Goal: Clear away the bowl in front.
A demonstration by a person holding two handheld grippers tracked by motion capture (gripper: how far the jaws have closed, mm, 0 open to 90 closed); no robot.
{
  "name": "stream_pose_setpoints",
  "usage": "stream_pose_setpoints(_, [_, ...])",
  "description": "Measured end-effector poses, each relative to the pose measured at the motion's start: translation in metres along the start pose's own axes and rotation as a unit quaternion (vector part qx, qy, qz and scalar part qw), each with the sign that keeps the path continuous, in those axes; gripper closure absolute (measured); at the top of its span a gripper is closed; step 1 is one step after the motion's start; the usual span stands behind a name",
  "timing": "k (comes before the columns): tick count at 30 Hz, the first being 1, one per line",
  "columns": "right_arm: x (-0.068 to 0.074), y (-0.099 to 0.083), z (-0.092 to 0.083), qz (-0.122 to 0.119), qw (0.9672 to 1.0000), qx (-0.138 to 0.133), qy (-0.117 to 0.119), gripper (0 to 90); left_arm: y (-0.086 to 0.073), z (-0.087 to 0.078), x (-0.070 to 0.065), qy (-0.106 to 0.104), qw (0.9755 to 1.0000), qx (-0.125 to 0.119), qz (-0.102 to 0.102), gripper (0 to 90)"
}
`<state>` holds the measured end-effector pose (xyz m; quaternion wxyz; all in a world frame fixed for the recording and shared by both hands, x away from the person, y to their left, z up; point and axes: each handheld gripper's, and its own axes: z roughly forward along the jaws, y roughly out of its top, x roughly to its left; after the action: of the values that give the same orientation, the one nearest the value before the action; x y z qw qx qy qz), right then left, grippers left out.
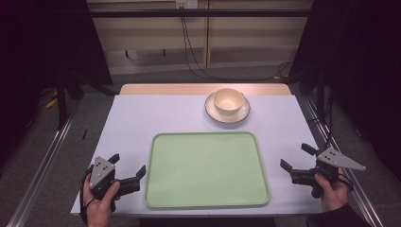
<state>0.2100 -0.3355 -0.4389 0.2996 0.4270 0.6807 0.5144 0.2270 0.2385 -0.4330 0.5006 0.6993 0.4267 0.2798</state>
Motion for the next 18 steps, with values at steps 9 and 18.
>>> stream_pose_setpoints(9, [-0.0005,-0.0006,-0.0012,-0.005,0.9999,0.006,0.007,0.0,0.0004,0.0002,-0.0027,-0.008,1.0000,-0.002,0.005,1.6])
stream_pose_setpoints(18, [-0.0006,-0.0009,-0.0018,-0.002,0.9999,0.007,0.013,0.0,0.0005,-0.0002,-0.0036,-0.012,0.9999,-0.002,0.008,1.5])
